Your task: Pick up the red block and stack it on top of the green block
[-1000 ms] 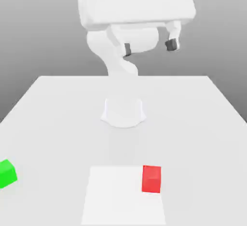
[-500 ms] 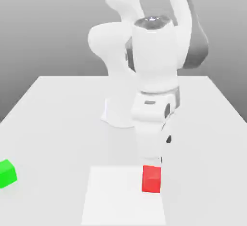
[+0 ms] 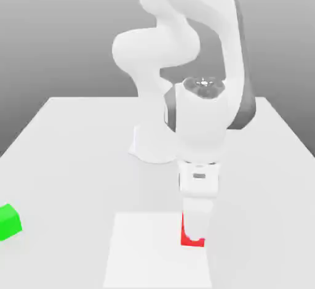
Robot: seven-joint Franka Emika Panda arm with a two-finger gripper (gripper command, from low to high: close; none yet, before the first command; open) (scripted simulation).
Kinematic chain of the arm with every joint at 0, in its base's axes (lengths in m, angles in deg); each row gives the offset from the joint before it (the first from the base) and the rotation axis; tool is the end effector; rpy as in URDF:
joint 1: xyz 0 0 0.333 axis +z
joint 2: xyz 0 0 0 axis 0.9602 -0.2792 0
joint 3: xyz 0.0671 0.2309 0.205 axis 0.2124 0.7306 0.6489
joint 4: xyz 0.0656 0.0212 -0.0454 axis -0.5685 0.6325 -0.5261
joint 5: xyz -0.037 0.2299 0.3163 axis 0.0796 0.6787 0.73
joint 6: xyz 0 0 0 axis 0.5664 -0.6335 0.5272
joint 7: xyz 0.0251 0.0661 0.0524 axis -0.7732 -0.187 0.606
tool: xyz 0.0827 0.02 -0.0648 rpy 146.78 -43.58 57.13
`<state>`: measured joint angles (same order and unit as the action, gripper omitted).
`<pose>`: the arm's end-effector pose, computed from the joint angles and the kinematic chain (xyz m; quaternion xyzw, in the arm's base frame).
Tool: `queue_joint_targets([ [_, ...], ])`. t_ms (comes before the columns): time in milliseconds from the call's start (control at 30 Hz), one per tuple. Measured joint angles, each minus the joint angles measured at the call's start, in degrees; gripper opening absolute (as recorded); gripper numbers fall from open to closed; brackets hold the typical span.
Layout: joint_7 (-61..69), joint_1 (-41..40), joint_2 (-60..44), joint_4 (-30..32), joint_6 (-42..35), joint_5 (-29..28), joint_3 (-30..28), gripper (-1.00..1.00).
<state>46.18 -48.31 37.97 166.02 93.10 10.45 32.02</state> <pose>0.3846 0.0768 0.1623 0.9440 0.3299 0.0052 0.0029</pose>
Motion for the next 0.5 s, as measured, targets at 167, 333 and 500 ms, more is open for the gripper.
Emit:
queue_joint_targets([
  [167, 1.94, -2.58, -3.16, -0.21, 2.49, 2.80, 3.28, -1.00],
  [333, 1.97, -2.70, -3.25, -0.22, 2.46, 2.84, 3.41, -1.00],
  [500, -1.57, -0.15, 1.62, 0.16, -1.35, -2.23, -0.39, -1.00],
])
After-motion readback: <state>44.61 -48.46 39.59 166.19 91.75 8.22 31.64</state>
